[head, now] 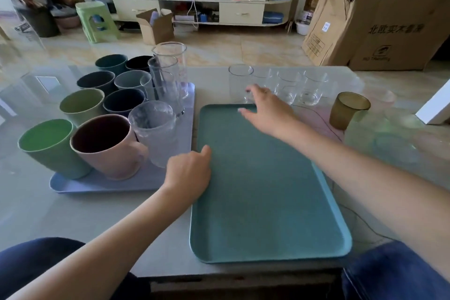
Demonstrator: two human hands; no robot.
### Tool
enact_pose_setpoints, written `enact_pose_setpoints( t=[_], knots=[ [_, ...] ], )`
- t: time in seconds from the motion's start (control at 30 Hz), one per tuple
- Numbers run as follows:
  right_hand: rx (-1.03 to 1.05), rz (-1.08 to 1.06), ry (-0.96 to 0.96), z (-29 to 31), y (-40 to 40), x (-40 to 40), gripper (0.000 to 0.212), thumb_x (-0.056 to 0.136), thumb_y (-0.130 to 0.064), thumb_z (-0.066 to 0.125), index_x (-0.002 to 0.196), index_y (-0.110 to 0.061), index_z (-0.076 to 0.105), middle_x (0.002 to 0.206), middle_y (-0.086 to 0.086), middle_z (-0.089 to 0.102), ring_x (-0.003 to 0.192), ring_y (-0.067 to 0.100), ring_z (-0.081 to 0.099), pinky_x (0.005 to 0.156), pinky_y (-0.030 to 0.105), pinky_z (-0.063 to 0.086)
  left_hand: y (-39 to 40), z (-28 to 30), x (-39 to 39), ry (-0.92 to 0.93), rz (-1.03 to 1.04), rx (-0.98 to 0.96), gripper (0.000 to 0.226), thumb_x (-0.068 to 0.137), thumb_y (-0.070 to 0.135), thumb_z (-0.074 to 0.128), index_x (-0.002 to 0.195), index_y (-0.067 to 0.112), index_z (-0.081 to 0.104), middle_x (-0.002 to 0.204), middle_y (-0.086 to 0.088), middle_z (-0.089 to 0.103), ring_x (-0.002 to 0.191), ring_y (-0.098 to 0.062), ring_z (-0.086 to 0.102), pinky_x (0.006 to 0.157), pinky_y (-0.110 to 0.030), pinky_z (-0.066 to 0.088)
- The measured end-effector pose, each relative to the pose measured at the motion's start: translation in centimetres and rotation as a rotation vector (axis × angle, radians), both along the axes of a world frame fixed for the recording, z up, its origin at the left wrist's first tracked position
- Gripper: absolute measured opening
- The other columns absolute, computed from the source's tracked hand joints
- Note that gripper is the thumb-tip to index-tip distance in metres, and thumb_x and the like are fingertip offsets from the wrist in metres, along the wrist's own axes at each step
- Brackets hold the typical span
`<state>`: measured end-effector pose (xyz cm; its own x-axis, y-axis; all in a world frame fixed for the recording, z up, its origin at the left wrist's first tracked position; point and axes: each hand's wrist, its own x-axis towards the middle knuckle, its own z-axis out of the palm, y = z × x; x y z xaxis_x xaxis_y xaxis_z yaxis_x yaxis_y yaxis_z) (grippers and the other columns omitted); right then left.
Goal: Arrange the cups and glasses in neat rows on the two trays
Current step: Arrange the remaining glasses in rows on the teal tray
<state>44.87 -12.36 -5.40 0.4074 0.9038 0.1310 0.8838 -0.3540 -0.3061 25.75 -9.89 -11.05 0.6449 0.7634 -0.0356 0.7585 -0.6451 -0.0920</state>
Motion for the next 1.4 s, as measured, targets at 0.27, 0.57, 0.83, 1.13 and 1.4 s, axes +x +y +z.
enact_pose_setpoints(
  t=[0.27,0.57,0.83,1.13,1.4],
  knots=[
    [0.016,-0.113,-0.114,-0.2,12.6,2.6,0.009,0.093,-0.014,0.048,0.096,-0.012,0.056,0.089,0.005,0.064,0.089,0.029,0.058,0.066,0.029,0.035,2.7,0.6,0.2,-0.055,0.021,-0.257,0.023,0.089,0.015,0.045,0.112,0.013,0.041,0.11,-0.011,0.057,0.098,-0.033,0.058,0.065,-0.031,0.034],
    [0.274,0.012,-0.046,0.6,9.7,1.0,0.012,0.088,-0.016,0.059,0.09,-0.005,0.065,0.093,0.014,0.069,0.086,0.029,0.06,0.067,0.027,0.038,2.0,1.1,0.3,-0.019,0.036,-0.283,0.04,0.089,0.009,0.043,0.128,0.008,0.037,0.126,-0.012,0.052,0.112,-0.033,0.056,0.073,-0.032,0.037],
    [0.136,0.196,-0.076,-1.5,7.9,-3.3,0.013,0.09,-0.018,0.057,0.092,-0.007,0.062,0.096,0.016,0.069,0.089,0.033,0.061,0.074,0.035,0.047,2.1,1.3,0.3,-0.013,0.104,-0.327,0.068,0.091,0.009,0.04,0.149,0.0,0.005,0.141,-0.011,0.043,0.121,-0.034,0.05,0.082,-0.036,0.042],
    [0.026,0.223,-0.107,-1.1,7.5,-3.5,0.011,0.094,-0.017,0.049,0.098,-0.009,0.054,0.1,0.016,0.061,0.092,0.034,0.055,0.078,0.042,0.048,2.4,1.5,0.3,0.035,0.101,-0.369,0.067,0.091,0.008,0.04,0.149,0.0,0.005,0.142,-0.012,0.042,0.123,-0.033,0.049,0.09,-0.038,0.043],
    [0.054,0.244,-0.026,-1.2,6.9,-2.6,0.024,0.095,-0.034,0.047,0.103,-0.014,0.057,0.101,0.01,0.061,0.089,0.028,0.054,0.081,0.04,0.047,1.9,1.2,0.4,0.035,0.113,-0.35,0.068,0.092,0.008,0.04,0.148,-0.002,0.002,0.141,-0.012,0.044,0.123,-0.034,0.05,0.09,-0.04,0.043]
  ],
)
